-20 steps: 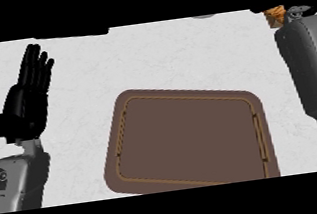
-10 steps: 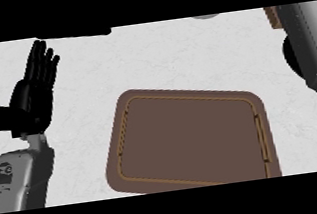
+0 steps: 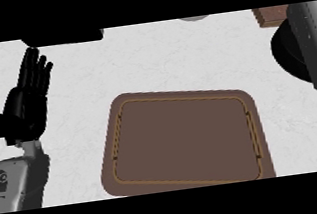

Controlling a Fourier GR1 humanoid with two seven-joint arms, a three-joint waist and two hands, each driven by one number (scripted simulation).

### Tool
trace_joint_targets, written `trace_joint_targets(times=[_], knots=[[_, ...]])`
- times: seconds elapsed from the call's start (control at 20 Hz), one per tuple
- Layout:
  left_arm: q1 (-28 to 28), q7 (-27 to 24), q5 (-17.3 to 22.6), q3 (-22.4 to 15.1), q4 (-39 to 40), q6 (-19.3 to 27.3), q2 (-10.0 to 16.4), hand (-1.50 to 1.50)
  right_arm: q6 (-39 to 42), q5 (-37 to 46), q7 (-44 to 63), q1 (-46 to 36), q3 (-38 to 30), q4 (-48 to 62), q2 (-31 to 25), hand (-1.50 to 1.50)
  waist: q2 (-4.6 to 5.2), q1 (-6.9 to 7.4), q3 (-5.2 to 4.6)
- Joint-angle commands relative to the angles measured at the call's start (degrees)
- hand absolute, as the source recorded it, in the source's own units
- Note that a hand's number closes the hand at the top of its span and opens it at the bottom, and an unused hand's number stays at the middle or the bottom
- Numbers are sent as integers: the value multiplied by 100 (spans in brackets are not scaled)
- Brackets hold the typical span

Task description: Pick the croissant from the tray and place it in the pot

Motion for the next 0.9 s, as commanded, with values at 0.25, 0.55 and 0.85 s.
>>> trace_joint_targets(times=[0.25, 0.55, 0.85], knots=[[-32, -73, 205, 365, 150, -208, 227, 0, -741, -413, -100, 729, -508, -196, -382, 150, -23, -112, 3], [27, 78, 129, 280, -28, -119, 122, 0, -1090, -651, -325, 1340, -685, -190, -465, 150, -29, -113, 3], [3, 246, -35, 131, -157, 3, 59, 0, -1140, -1571, -742, 1433, -1448, 142, -482, 150, -34, -127, 8]])
